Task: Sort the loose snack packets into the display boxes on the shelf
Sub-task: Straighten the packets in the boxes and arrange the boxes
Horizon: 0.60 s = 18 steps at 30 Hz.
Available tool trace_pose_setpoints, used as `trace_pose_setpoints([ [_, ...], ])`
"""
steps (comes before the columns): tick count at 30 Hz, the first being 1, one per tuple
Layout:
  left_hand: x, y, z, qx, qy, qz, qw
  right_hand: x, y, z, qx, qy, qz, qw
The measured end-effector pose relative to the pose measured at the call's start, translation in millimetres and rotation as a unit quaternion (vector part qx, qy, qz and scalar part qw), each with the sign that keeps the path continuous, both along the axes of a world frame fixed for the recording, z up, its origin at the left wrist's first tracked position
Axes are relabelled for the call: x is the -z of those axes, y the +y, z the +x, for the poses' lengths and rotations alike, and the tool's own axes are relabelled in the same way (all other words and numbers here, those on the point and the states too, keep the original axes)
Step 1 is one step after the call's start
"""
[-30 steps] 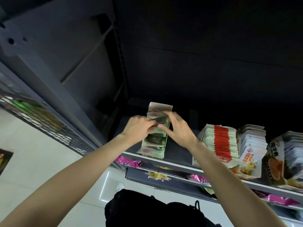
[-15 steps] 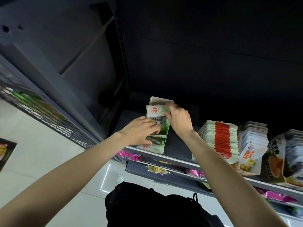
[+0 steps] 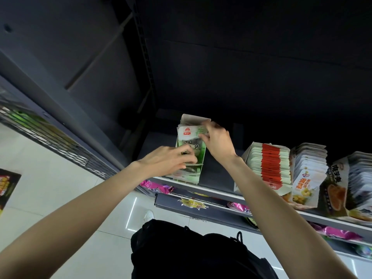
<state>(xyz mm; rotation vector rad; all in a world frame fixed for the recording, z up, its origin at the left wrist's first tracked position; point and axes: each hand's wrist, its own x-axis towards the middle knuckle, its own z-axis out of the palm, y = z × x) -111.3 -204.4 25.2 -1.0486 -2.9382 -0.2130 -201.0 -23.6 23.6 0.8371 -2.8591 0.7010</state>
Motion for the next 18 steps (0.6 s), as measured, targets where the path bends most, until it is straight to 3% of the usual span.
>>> trace_pose_setpoints([
  [4,-19.6,-0.1,13.1,-0.058,-0.124,-0.015,0.990,-0.2,0.8,0.3,-0.004,-0.004,-0.020,1.000],
  [7,-26.0,3.9,17.8,-0.078,-0.123,-0.050,0.988,0.0,0.4,0.4,-0.004,-0.005,-0.026,1.000],
  [14,-12.3,13.8,-2.0,-0.147,-0.005,-0.011,0.989,-0.2,1.7,0.3,0.005,-0.027,-0.035,0.999],
  [18,-33.1,10.1,-24.9,-0.150,0.156,0.064,0.974,-2.7,-0.2,-6.1,0.049,-0.056,-0.066,0.995],
])
